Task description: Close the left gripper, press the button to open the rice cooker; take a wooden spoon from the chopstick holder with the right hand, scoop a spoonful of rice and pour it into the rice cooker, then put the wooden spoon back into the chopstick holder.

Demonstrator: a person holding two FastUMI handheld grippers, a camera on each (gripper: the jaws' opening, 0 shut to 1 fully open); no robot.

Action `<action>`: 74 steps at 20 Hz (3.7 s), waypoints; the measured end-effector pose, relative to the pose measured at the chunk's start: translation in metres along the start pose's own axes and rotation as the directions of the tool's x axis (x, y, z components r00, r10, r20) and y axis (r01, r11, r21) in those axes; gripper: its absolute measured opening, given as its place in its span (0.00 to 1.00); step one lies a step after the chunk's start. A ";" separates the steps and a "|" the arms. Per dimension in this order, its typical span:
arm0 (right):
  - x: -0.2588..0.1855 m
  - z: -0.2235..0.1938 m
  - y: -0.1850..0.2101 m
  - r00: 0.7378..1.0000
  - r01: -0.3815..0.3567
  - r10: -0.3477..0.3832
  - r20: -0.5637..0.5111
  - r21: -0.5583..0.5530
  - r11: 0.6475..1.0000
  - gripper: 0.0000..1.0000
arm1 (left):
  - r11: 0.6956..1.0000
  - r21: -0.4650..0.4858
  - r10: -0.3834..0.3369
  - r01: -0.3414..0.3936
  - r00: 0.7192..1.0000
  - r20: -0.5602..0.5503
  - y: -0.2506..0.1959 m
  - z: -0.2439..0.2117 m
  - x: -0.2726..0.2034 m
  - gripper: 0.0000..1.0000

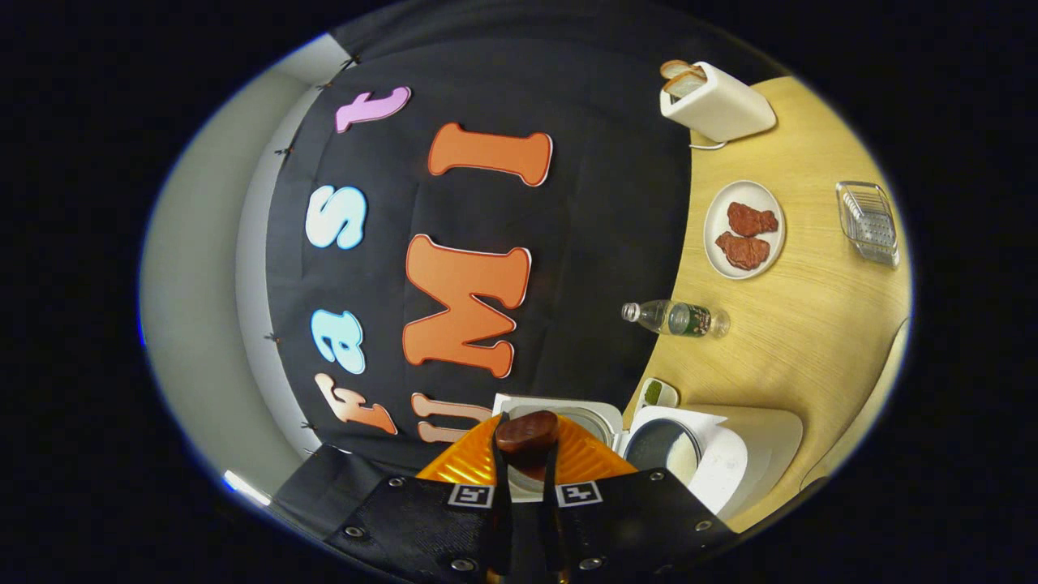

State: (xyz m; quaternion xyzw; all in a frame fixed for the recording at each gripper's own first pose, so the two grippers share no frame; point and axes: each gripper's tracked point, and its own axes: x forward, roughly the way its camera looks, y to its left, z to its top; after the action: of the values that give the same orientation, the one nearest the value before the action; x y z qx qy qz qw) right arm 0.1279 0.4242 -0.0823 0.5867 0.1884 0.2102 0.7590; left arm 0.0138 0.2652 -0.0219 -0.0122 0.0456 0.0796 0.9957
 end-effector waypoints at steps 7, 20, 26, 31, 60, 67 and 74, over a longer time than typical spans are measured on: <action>0.026 -0.020 0.015 1.000 0.023 -0.022 0.008 -0.229 0.973 0.13 | 1.000 0.014 -0.009 0.009 1.000 -0.028 -0.005 -0.014 0.008 1.00; 0.042 -0.027 0.032 1.000 0.015 -0.011 0.013 -0.373 0.928 0.14 | 1.000 0.017 -0.022 0.023 0.999 -0.037 -0.009 -0.018 0.013 1.00; 0.051 -0.031 0.036 1.000 0.007 -0.006 0.005 -0.407 0.913 0.14 | 0.999 0.031 -0.019 0.020 0.999 -0.038 -0.010 -0.020 0.016 1.00; 0.058 -0.038 0.038 1.000 0.002 -0.006 -0.008 -0.444 0.896 0.14 | 0.999 0.039 -0.012 0.013 0.999 -0.033 -0.008 -0.016 0.017 1.00; 0.060 -0.086 0.081 0.996 -0.087 0.042 -0.076 -0.814 0.575 0.14 | 1.000 0.025 -0.018 0.020 0.998 -0.063 -0.009 -0.032 0.031 1.00; 0.060 -0.105 0.079 0.994 -0.111 0.028 -0.110 -0.883 0.456 0.13 | 1.000 0.016 -0.014 0.015 0.997 -0.073 -0.007 -0.039 0.031 1.00; 0.051 -0.120 0.077 0.988 -0.153 0.024 -0.154 -0.921 0.358 0.13 | 1.000 0.028 -0.007 0.009 0.996 -0.091 -0.011 -0.047 0.026 1.00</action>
State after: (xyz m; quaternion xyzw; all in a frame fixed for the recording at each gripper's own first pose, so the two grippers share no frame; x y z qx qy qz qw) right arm 0.0997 0.5665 -0.0381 0.0524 0.0480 0.3534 0.9328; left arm 0.0375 0.2572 -0.0706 -0.0021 0.0921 0.0742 0.9930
